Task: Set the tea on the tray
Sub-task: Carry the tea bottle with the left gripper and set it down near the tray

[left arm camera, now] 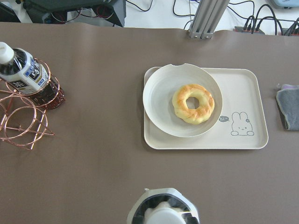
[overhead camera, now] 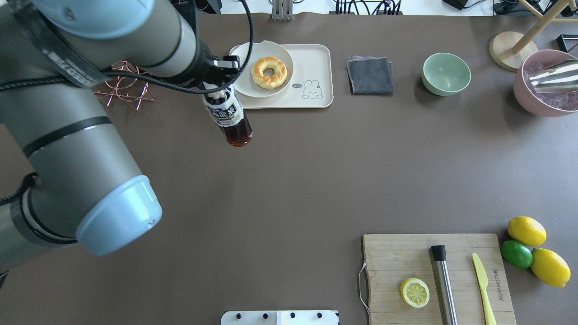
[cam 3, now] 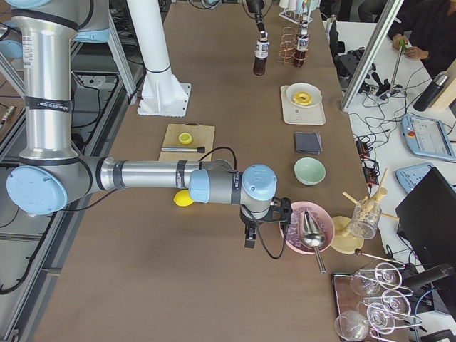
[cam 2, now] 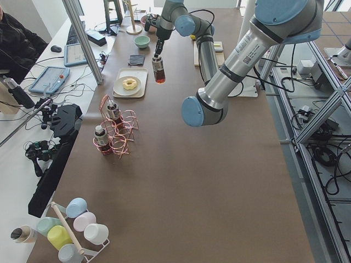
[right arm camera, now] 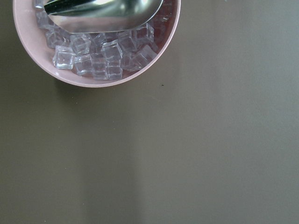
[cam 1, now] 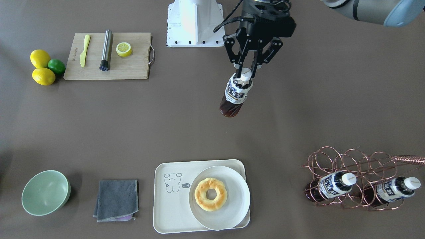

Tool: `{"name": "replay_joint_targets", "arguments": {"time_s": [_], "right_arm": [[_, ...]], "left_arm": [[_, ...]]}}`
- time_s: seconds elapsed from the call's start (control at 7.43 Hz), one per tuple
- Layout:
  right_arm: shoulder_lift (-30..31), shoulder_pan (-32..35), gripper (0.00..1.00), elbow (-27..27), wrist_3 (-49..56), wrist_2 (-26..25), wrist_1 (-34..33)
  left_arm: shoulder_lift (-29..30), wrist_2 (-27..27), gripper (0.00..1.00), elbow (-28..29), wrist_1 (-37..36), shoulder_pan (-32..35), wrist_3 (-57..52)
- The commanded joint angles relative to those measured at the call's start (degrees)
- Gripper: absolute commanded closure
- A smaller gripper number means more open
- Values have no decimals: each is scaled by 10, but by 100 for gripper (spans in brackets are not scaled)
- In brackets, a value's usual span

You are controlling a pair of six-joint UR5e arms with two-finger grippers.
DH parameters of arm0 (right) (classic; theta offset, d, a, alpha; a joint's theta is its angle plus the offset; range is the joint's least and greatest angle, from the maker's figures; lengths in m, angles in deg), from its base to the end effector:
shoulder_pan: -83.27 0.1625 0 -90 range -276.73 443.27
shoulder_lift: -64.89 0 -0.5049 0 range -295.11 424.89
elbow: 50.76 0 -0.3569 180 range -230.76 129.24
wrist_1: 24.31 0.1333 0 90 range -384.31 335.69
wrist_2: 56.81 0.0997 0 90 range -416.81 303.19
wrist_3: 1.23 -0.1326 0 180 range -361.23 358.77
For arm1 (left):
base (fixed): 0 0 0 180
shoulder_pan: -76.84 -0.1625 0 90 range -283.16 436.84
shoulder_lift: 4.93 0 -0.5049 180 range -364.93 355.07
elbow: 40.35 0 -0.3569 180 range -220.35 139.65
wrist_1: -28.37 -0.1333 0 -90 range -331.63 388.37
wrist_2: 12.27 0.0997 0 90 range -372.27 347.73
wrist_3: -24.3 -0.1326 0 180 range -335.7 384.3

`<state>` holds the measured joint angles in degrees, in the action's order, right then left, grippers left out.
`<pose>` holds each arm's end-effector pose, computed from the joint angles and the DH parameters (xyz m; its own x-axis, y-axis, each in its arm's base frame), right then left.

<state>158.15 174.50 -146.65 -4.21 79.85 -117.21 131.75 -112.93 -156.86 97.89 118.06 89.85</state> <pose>0.0460 -0.4262 0.7417 0.6841 0.0701 0.7261 -0.0571 0.9975 -0.0425 0.4057 -0.5000 0.1669 0.6371 -0.0173 -0.7706 0.3001 0.9264 0.2273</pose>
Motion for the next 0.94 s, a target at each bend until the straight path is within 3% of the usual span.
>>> {"name": "replay_joint_targets", "arguments": {"time_s": [0.0,0.4,0.81], "right_arm": [[2,0,0,0,0,0,0],[2,0,0,0,0,0,0],[2,0,0,0,0,-1,0]], "left_arm": [[32,86,100,22,0,-95,44],[74,118,100,86,7,-122,43],[51,129,100,117,70,-139,43]]}}
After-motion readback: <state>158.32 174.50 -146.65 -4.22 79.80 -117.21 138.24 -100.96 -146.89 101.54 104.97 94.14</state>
